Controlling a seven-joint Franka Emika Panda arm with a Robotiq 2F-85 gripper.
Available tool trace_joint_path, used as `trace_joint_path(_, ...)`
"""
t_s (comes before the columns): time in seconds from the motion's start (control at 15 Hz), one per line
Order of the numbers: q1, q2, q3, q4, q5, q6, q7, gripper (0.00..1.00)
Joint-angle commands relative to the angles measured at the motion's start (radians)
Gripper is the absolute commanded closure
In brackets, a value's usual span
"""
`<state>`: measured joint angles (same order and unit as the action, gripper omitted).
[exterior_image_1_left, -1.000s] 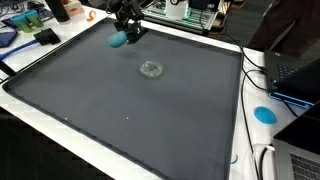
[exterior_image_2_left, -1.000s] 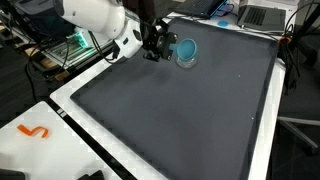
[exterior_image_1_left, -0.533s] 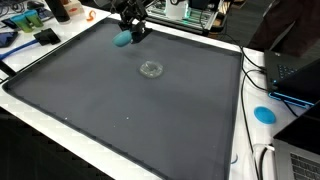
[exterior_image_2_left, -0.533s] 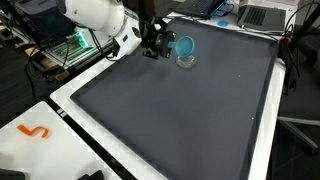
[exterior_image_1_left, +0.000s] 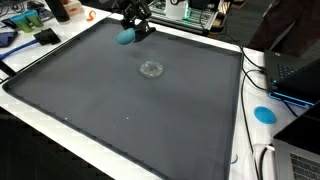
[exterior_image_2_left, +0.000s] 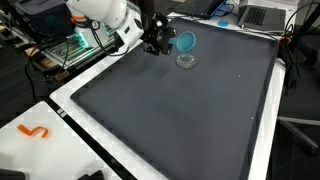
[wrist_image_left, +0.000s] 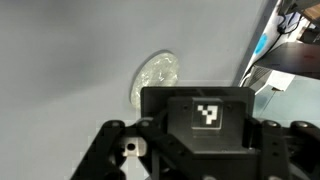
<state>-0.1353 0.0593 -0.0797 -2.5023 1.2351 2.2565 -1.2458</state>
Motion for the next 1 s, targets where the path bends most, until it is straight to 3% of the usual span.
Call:
trace_joint_path(0.0,0.028,-0.054,0.003,-0.043,0.025,0.053,0.016,0.72)
trace_joint_path(0.93,0.1,-0.11,0.055,-0.053,-0.084,0.254,0.186,0.72)
